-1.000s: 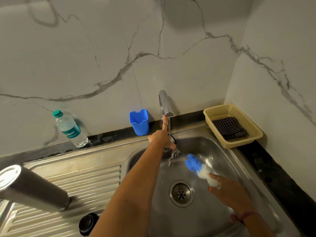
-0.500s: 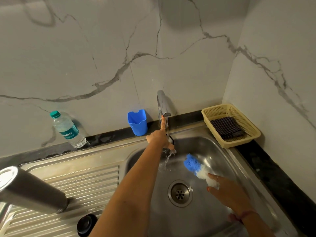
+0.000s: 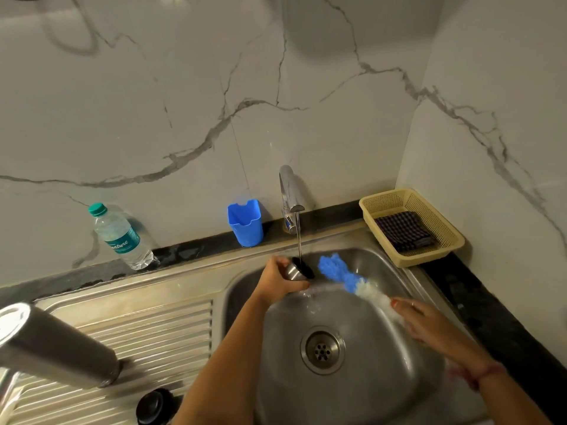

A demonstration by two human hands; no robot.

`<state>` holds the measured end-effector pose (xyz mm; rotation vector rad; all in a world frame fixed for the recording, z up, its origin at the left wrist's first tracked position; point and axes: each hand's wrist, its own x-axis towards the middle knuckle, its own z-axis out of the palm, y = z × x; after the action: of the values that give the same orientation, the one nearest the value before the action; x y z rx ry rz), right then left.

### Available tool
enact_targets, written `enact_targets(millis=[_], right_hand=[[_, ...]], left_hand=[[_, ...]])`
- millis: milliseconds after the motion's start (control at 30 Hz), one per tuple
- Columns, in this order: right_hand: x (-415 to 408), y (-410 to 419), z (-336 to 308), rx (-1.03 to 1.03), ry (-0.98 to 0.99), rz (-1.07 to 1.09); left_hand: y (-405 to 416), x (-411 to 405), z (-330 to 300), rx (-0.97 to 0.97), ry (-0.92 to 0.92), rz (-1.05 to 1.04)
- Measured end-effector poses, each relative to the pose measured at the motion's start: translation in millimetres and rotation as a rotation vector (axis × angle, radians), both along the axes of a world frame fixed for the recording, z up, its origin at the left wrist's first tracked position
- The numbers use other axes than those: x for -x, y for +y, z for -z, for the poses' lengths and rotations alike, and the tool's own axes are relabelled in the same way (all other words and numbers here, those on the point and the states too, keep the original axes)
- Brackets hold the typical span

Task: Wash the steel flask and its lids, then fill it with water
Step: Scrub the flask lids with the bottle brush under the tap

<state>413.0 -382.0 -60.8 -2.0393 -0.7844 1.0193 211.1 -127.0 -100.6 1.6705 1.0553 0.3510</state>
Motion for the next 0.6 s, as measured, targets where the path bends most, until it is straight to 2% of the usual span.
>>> enact_targets(millis=[167, 300, 400, 600], right_hand=[[-13, 14, -27, 0.017, 0.162, -0.120], [-20, 30, -31, 0.069, 0.160, -0.260], [-23, 39, -29, 0.031, 0.084, -0.343], [-32, 48, -34, -0.047, -0.190, -0.486]], left_hand=[[-11, 10, 13, 0.319, -0.269, -0.101], [-25, 12, 9, 0.620, -0.504, -0.164], [-33, 9, 11, 0.761, -0.602, -0.259], [-41, -7, 10, 0.820, -0.744, -0.457]])
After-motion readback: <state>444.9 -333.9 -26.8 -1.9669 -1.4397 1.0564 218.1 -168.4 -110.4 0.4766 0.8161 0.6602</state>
